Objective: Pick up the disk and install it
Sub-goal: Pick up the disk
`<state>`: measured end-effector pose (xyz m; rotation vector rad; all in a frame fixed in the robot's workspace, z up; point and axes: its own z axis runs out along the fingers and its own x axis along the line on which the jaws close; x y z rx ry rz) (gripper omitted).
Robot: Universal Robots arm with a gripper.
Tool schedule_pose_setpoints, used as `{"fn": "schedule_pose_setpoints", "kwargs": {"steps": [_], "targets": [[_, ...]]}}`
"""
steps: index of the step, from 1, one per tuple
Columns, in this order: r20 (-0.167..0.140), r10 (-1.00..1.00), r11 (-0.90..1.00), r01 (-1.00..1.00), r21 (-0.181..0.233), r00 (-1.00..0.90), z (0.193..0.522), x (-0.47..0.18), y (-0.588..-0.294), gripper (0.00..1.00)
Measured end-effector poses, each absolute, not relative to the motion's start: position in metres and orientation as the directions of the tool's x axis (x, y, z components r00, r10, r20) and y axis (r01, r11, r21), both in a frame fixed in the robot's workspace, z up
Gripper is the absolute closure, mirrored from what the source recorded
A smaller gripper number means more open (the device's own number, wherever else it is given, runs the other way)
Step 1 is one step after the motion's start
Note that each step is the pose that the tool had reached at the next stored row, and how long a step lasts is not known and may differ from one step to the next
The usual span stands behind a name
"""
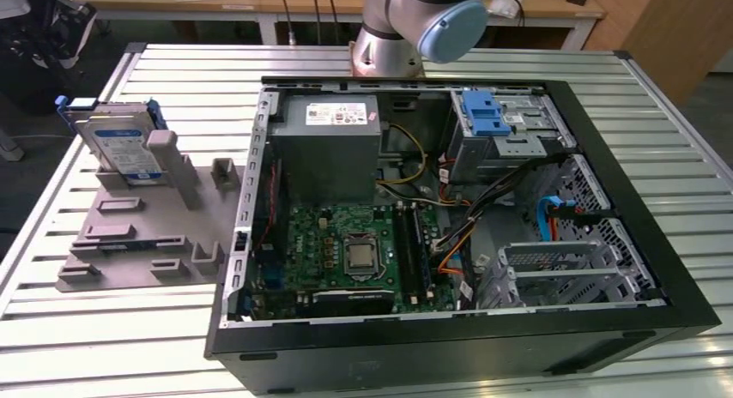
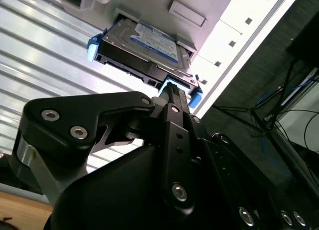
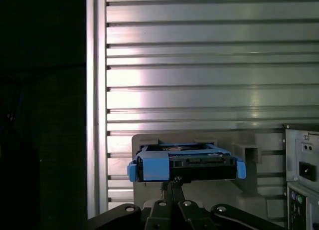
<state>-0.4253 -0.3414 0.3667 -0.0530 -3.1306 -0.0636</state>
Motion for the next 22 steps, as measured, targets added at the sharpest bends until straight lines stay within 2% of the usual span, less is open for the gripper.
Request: {"fn": "schedule_pose_setpoints", "kwargs": {"steps": [22], "targets": [[0.011,-0.029,0.999,-0.029,0.040,-1.000,0.3667,-0.4253,-0.3414,0.89]]}}
